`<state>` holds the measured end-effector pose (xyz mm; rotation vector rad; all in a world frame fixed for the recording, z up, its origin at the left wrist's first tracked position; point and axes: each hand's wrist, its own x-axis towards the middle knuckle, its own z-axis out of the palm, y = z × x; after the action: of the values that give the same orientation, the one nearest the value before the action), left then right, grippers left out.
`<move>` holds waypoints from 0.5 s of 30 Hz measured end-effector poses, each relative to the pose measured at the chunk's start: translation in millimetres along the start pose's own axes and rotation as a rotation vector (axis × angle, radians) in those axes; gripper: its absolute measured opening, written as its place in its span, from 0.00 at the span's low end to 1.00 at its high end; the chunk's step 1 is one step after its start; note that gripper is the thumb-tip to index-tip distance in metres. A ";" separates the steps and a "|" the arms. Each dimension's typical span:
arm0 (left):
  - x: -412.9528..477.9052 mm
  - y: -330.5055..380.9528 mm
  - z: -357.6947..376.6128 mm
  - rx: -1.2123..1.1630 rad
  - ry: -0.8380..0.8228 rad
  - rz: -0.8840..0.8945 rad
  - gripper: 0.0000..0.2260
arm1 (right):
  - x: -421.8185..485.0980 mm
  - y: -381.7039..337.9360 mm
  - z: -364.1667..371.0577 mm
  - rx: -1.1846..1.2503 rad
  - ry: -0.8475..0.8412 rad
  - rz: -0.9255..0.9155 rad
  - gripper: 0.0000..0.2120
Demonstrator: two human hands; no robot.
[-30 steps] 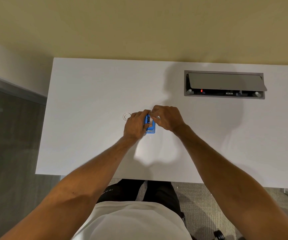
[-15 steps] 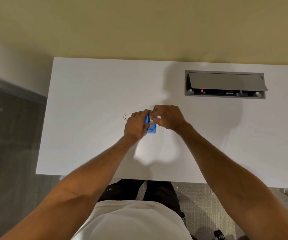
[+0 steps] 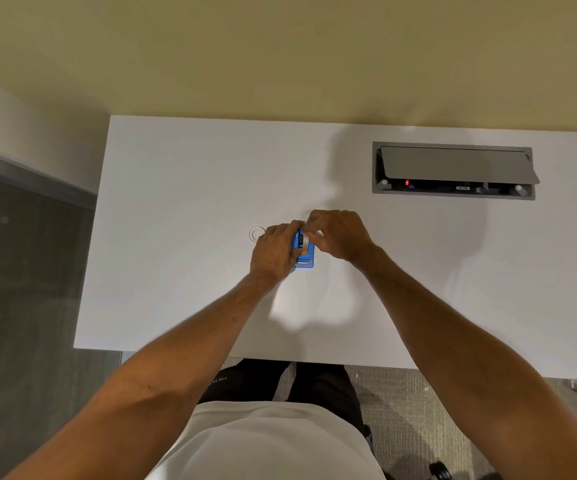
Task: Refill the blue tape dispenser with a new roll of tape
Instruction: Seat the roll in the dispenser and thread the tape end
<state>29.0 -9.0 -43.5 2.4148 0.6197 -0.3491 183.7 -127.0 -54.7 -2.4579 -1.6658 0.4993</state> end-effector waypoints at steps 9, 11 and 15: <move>-1.2 3.1 -3.3 0.005 0.010 -0.003 0.39 | -4.3 -0.3 -2.3 0.011 0.003 -0.030 0.18; -0.8 1.9 -3.3 0.013 0.007 0.002 0.39 | -3.0 -0.2 -2.8 -0.014 -0.007 -0.014 0.18; 0.4 -1.4 0.2 0.010 0.030 0.028 0.29 | -0.3 1.0 -4.2 -0.013 -0.015 -0.023 0.18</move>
<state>28.6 -8.0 -44.5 2.4403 0.5979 -0.3057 186.0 -127.3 -51.0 -2.4471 -1.7064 0.5072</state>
